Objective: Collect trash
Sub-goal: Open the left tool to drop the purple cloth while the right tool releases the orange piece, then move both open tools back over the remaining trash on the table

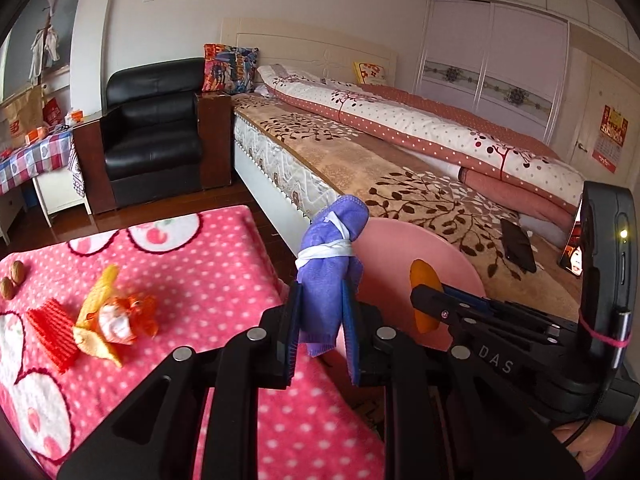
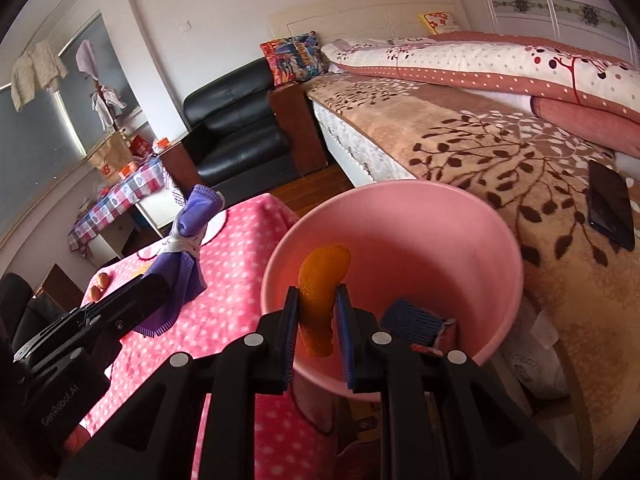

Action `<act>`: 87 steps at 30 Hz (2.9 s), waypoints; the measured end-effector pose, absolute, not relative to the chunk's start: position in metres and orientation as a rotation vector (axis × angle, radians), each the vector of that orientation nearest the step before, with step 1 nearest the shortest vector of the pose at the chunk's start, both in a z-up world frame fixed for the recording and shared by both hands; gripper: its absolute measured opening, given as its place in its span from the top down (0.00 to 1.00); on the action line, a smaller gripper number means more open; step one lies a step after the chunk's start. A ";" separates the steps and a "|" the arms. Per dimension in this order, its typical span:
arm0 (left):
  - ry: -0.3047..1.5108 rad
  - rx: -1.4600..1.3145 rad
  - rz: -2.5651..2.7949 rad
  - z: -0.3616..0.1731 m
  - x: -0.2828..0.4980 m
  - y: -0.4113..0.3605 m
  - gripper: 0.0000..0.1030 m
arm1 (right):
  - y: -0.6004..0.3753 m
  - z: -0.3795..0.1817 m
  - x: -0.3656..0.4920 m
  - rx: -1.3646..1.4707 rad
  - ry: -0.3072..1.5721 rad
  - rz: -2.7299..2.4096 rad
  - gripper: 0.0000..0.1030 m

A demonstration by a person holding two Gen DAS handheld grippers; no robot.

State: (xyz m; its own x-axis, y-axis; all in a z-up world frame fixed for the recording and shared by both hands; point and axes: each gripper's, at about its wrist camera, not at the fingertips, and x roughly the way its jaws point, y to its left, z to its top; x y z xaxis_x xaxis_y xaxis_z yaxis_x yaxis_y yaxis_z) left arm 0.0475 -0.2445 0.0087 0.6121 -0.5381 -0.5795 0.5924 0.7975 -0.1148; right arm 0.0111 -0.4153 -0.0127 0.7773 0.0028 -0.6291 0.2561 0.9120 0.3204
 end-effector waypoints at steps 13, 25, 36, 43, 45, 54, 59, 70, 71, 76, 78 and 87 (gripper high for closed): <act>0.681 0.160 -0.643 -0.021 0.068 -0.309 0.81 | -0.451 -0.045 0.029 0.413 0.722 -0.203 0.82; 0.711 0.229 -0.619 -0.040 0.079 -0.327 0.81 | -0.460 -0.061 0.036 0.387 0.753 -0.238 0.81; 0.698 0.248 -0.623 -0.036 0.078 -0.331 0.73 | -0.461 -0.058 0.036 0.370 0.741 -0.259 0.71; 0.693 0.232 -0.623 -0.029 0.076 -0.327 0.70 | -0.461 -0.053 0.029 0.370 0.729 -0.269 0.65; 0.688 0.228 -0.628 -0.025 0.073 -0.325 0.70 | -0.459 -0.050 0.026 0.366 0.723 -0.265 0.62; 0.642 0.226 -0.654 -0.007 0.052 -0.315 0.70 | -0.437 -0.036 0.010 0.345 0.687 -0.242 0.61; 0.607 0.214 -0.635 0.007 0.042 -0.297 0.70 | -0.420 -0.028 0.004 0.339 0.680 -0.205 0.61; 0.629 0.150 -0.518 0.015 0.044 -0.223 0.70 | -0.363 -0.015 -0.005 0.339 0.667 -0.102 0.61; 0.643 0.145 -0.508 0.013 0.045 -0.215 0.70 | -0.358 -0.015 -0.005 0.335 0.668 -0.093 0.61; 0.683 0.105 -0.444 0.002 0.048 -0.175 0.70 | -0.330 -0.014 -0.001 0.333 0.673 -0.037 0.61; 0.685 0.092 -0.421 0.000 0.048 -0.157 0.70 | -0.319 -0.014 0.002 0.327 0.678 -0.020 0.61; 0.690 0.050 -0.277 -0.011 0.053 -0.081 0.70 | -0.266 -0.018 0.029 0.303 0.713 0.073 0.61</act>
